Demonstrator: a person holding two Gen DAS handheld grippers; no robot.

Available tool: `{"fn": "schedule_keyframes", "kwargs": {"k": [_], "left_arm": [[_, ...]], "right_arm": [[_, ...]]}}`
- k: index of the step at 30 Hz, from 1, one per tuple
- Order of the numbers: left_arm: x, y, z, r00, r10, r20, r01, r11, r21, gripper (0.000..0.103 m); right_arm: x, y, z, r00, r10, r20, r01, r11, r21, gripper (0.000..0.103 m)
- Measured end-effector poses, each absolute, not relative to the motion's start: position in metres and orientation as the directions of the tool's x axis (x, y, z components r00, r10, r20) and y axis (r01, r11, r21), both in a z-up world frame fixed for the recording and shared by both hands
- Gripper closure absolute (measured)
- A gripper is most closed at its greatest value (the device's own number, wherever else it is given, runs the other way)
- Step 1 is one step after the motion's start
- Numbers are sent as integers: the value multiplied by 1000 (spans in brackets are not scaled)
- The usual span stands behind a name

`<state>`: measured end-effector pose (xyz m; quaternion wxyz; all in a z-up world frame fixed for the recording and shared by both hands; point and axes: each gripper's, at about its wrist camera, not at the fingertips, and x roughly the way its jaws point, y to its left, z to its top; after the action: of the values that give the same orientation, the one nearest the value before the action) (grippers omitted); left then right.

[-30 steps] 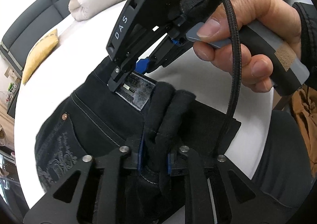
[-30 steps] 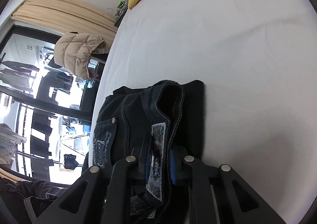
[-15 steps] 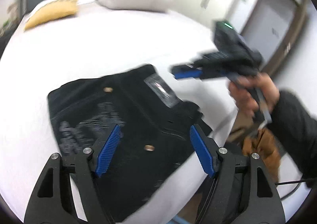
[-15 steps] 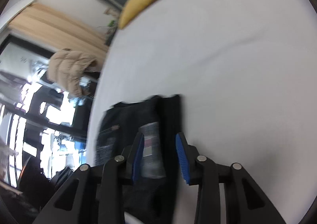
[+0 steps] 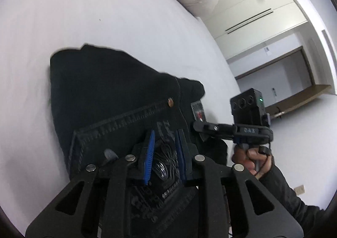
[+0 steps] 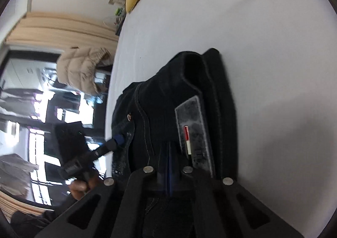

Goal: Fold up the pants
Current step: 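Lower the folded jeans bundle onto the bed with both grippers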

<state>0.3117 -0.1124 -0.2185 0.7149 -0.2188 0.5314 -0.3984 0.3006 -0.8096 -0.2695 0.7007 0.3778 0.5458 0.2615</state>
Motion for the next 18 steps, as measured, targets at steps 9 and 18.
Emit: {"fn": "schedule_keyframes", "kwargs": {"k": [9, 18], "left_arm": [[231, -102, -221, 116, -773, -624, 476, 595, -648, 84], [223, -109, -230, 164, -707, -688, 495, 662, -563, 84]], "right_arm": [[263, -815, -268, 258, 794, -551, 24, 565, 825, 103], [198, -827, -268, 352, 823, -446, 4, 476, 880, 103]]}}
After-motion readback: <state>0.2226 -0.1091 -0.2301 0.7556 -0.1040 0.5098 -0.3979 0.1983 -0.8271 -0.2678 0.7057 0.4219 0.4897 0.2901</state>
